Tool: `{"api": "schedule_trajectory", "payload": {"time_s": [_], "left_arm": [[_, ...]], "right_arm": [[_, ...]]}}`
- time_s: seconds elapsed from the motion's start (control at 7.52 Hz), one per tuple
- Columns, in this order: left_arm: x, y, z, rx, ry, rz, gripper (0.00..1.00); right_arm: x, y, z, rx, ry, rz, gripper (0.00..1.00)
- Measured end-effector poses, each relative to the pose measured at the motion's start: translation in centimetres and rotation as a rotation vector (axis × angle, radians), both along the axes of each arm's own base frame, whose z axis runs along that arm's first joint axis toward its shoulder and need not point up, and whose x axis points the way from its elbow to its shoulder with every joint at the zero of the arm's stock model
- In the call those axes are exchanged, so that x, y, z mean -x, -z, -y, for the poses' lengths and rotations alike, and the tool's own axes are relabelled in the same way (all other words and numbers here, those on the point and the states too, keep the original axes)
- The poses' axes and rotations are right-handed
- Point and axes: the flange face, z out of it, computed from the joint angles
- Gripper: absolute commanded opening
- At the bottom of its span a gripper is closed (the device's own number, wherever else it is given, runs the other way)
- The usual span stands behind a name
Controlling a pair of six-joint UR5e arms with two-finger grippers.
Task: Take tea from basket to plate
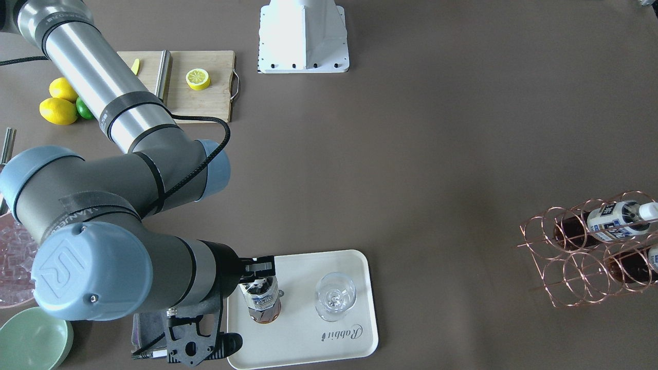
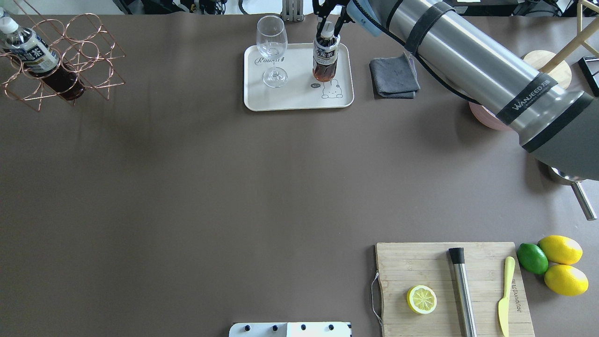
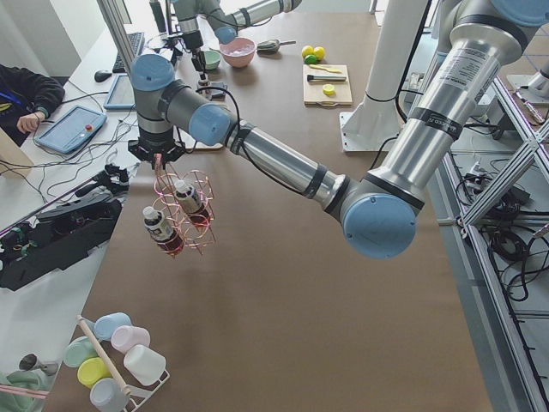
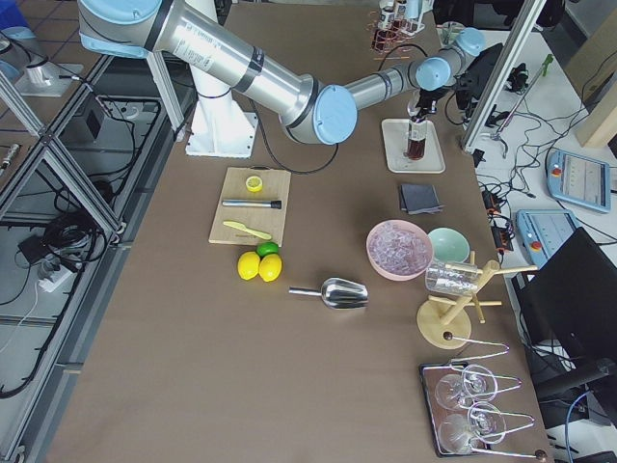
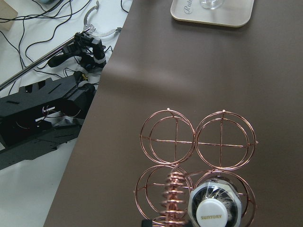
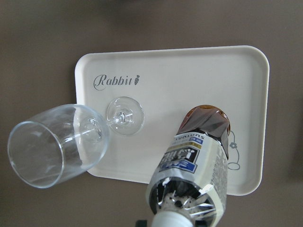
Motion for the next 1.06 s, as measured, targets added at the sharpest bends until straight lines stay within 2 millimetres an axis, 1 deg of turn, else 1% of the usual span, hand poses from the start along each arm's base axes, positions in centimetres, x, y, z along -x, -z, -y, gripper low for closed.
{"api": "schedule_trajectory", "payload": {"time_s": [0.13, 0.27, 0.4, 0.53, 0.66, 0.8, 1.06], "left_arm": [[-0.7, -0.3, 2.8, -0.040, -0.030, 0.032, 0.00], [-1.2, -0.3, 5.1, -0.072, -0.046, 0.050, 0.00], [-2.2, 0.2, 7.1, -0.089, -0.054, 0.071, 0.00], [-3.2, 0.5, 8.5, -0.093, -0.059, 0.089, 0.00], [-3.9, 0.3, 9.6, -0.086, -0.062, 0.100, 0.00], [-4.3, -0.3, 10.7, -0.082, -0.063, 0.104, 0.00], [-4.9, -1.2, 11.4, -0.075, -0.068, 0.106, 0.00]], "right_arm": [[0.1, -0.1, -0.1, 0.000, 0.002, 0.000, 0.56], [0.1, -0.2, -0.1, 0.000, 0.002, -0.001, 0.58], [0.1, -0.2, -0.1, 0.001, 0.002, -0.002, 0.60], [-0.1, -0.2, 0.1, 0.001, -0.001, -0.002, 0.62], [-0.5, -0.2, 0.2, 0.001, -0.004, -0.001, 0.64], [-0.7, -0.2, 0.3, -0.002, -0.005, -0.001, 0.67], [-2.4, 0.4, 0.4, -0.017, -0.009, 0.002, 0.69]]}}
